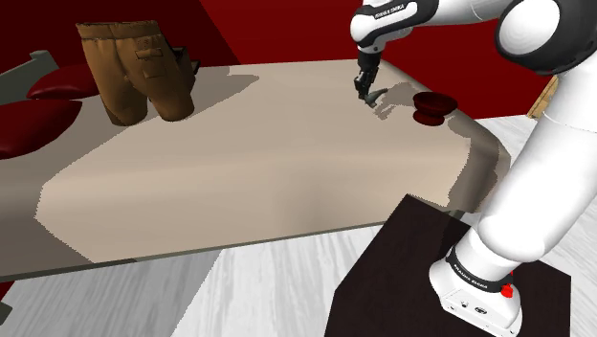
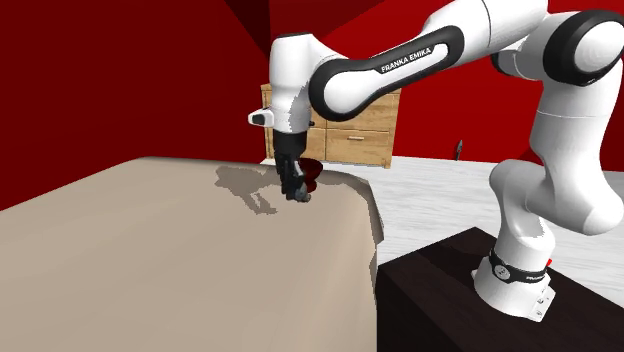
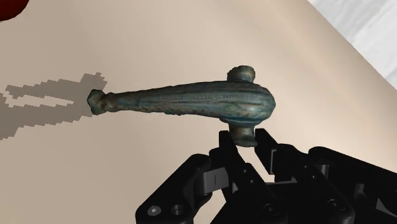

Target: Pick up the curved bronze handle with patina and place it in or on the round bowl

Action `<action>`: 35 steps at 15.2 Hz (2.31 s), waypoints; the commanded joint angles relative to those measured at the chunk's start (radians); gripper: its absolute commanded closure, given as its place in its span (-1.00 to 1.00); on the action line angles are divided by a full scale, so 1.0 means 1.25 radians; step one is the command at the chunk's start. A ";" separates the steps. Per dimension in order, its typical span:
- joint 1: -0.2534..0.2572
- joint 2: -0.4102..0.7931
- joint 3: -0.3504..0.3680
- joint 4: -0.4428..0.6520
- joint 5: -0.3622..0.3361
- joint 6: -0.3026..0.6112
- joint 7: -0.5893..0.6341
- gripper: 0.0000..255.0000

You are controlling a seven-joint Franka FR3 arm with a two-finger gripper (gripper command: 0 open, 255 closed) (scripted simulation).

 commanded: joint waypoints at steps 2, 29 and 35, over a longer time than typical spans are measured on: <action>-0.033 0.010 -0.024 0.010 0.011 0.004 -0.061 1.00; -0.346 0.277 -0.132 0.291 0.189 -0.020 -0.506 1.00; -0.345 0.290 -0.127 0.245 0.196 0.038 -0.511 1.00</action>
